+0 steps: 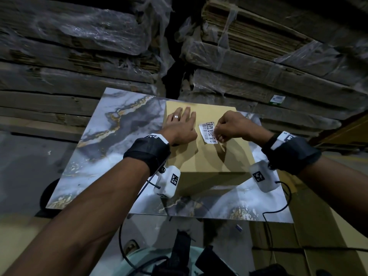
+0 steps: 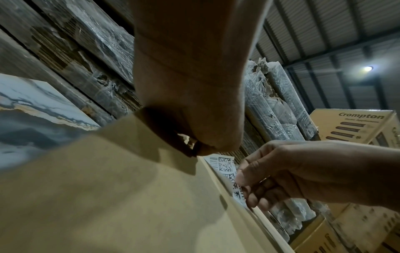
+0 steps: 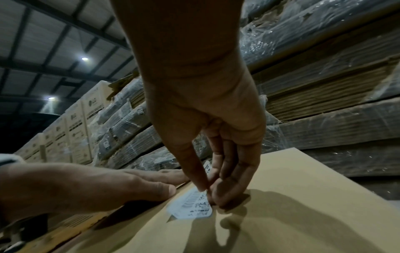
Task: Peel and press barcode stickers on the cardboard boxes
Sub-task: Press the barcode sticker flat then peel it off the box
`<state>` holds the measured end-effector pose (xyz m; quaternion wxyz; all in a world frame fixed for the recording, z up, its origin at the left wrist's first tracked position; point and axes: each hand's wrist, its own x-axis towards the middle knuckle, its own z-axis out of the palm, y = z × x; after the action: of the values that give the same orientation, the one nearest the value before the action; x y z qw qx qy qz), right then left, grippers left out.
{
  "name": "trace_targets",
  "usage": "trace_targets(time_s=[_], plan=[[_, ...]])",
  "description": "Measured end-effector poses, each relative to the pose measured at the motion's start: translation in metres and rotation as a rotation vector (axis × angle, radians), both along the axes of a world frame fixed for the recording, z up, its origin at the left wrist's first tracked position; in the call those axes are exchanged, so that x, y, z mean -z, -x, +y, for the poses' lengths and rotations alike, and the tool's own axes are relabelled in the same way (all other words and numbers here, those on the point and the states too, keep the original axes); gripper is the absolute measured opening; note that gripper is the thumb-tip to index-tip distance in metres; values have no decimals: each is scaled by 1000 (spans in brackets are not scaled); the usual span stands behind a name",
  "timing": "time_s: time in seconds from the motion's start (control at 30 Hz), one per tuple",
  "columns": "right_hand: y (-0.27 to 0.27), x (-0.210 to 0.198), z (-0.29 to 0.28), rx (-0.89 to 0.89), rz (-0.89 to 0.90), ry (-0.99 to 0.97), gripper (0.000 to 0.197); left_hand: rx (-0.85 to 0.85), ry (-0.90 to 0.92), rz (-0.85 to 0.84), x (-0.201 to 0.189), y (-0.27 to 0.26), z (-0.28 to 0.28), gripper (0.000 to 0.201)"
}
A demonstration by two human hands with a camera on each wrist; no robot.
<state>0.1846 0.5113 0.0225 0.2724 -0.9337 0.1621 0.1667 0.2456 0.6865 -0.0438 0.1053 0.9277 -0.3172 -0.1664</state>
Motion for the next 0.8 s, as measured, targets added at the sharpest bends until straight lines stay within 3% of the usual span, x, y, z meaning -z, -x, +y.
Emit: trace_targets(time_s=[0.1, 0.3, 0.5, 0.63, 0.8], plan=[[-2, -3, -2, 104, 45, -142, 12, 4, 10, 14, -1, 0, 1, 68], [-4, -4, 0, 201, 53, -220, 17, 7, 12, 5, -3, 1, 1, 67], [3, -12, -6, 238, -257, -66, 28, 13, 4, -11, -1, 1, 0, 68], [20, -3, -12, 153, -31, -77, 41, 21, -8, -18, -1, 1, 0, 69], [28, 12, -5, 92, -27, -82, 26, 20, -3, -32, -1, 2, 1, 67]])
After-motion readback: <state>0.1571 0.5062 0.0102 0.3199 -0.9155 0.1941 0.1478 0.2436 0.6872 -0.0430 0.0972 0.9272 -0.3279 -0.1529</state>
